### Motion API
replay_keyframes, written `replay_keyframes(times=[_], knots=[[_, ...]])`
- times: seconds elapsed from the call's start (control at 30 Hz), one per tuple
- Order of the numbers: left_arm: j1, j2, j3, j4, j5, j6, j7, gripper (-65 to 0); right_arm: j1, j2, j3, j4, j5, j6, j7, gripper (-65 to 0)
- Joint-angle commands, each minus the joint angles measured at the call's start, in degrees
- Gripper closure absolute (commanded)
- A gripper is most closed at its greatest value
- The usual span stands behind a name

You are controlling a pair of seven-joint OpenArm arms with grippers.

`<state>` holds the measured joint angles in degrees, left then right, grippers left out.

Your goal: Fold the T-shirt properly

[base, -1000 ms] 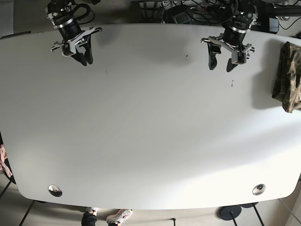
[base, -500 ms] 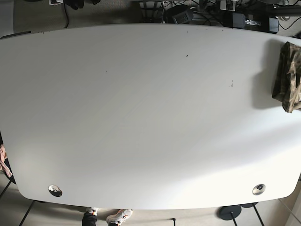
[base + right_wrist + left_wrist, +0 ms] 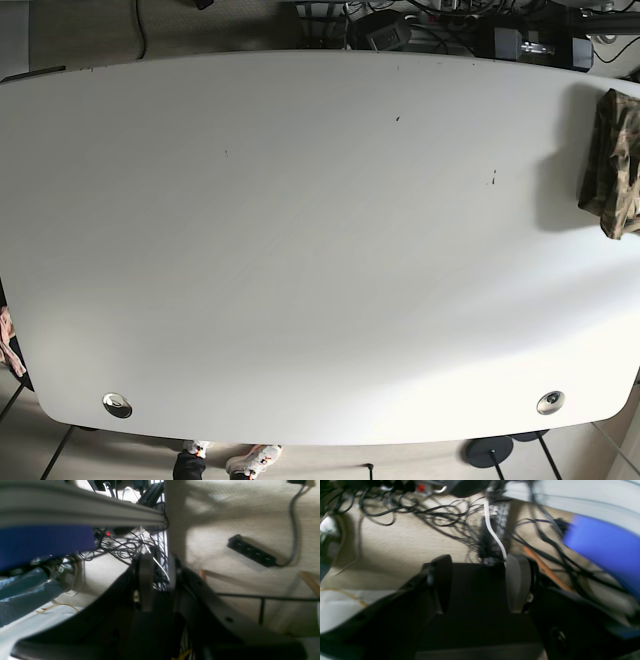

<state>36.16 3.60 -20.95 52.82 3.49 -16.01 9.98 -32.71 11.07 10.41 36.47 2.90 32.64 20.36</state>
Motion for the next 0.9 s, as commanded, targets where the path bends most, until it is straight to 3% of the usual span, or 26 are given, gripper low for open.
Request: replay_keyframes(times=[0.03,0.1,0.13,0.17,0.2,0.27,0.4,0.47,0.6,0.73,0.9], knots=[[-2.9,-1.5,-0.1,-5.9,0.3,0.8,-0.4,-30.7,1.8,0.8,0.2,-3.5,-0.6,0.63,0.9,-10.8],[-6.5,-2.9,-0.1,-12.4,0.3,0.8,-0.4,-30.7,4.3,0.5,0.2,-6.0,-2.1,0.54,0.9,-10.8],[-9.0,-3.3,-0.1,-15.4,0.3,1.6,-0.7,-30.6,5.3,0.3,0.2,-6.6,-3.6,-1.04,0.8,-10.8],[-11.1,-4.3,0.2,-18.1,0.3,4.0,-1.8,-30.6,6.1,0.1,0.2,-6.7,-5.4,-4.38,0.7,-10.8],[-12.1,-4.6,0.2,-20.4,0.4,5.4,-2.9,-30.6,6.3,-0.5,0.2,-6.7,-6.8,-6.23,0.6,-10.8],[-14.4,-5.1,0.2,-26.2,0.4,7.4,-6.2,-30.6,8.0,-1.6,0.2,-6.8,-10.4,-8.69,0.4,-10.8],[-20.6,-6.5,0.7,-35.2,0.5,7.8,-8.5,-30.6,11.4,-2.6,0.2,-9.7,-12.3,-11.32,-1.6,-11.3],[-22.0,-6.6,3.1,-37.4,0.3,8.1,-8.8,-30.6,15.3,-2.6,0.2,-14.7,-12.3,-11.5,-2.9,-11.3],[-22.9,-6.4,3.4,-36.8,0.5,14.8,-8.9,-30.6,20.4,-2.5,0.2,-21.2,-12.3,-11.59,-3.0,-11.4],[-24.5,-6.5,7.5,-37.3,0.3,15.1,-8.9,-30.6,21.6,-2.5,0.1,-21.7,-12.4,-14.14,-3.1,-11.6],[-25.9,-6.3,7.5,-37.5,0.1,15.1,-8.7,-30.6,21.7,-2.5,0.1,-21.4,-12.4,-14.31,-3.1,-11.6]])
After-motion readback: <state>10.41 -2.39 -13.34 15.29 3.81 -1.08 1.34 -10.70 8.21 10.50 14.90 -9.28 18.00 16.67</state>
